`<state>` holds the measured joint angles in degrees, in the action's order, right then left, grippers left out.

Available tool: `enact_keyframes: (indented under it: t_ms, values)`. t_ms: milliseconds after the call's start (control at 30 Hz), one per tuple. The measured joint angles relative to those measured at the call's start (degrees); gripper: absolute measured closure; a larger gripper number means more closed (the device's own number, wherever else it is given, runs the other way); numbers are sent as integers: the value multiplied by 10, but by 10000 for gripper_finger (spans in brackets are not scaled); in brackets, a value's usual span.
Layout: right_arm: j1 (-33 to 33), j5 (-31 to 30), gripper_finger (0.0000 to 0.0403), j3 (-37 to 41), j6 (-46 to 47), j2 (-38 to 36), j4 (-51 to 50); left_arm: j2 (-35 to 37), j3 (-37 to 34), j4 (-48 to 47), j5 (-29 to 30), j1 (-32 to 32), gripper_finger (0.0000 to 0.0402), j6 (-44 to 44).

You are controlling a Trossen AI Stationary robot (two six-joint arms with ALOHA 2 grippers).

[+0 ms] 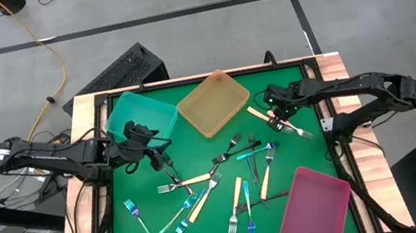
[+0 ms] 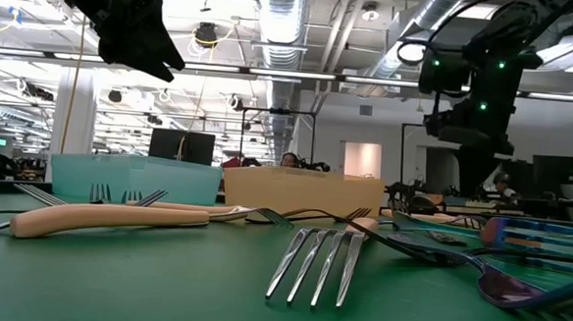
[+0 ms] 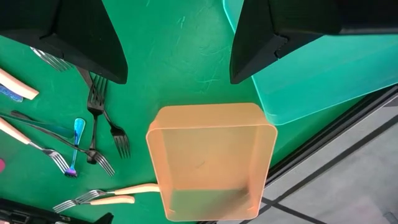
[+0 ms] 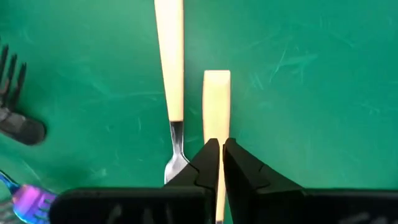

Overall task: Sort silverware by color (type)
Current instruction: Put the yellow fork into the pink bin

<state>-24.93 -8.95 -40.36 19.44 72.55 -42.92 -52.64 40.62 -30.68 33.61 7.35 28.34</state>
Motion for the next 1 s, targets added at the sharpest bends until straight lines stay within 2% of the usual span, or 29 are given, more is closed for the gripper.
enact_keyframes:
  t_ms: [133,400,533,700,1000]
  values:
    - [0,2,325,8,-13,0,-6,0,0,0,-1,0,134,0]
    - [0,8,210,27,-15,0,-18,0,0,0,-1,0,134,2]
    - [0,14,174,46,-15,0,-14,0,0,0,-1,0,134,2]
    - [0,14,170,54,0,0,-11,0,0,2,-1,0,134,4]
    - [0,14,196,54,57,0,-19,0,0,1,0,1,134,12]
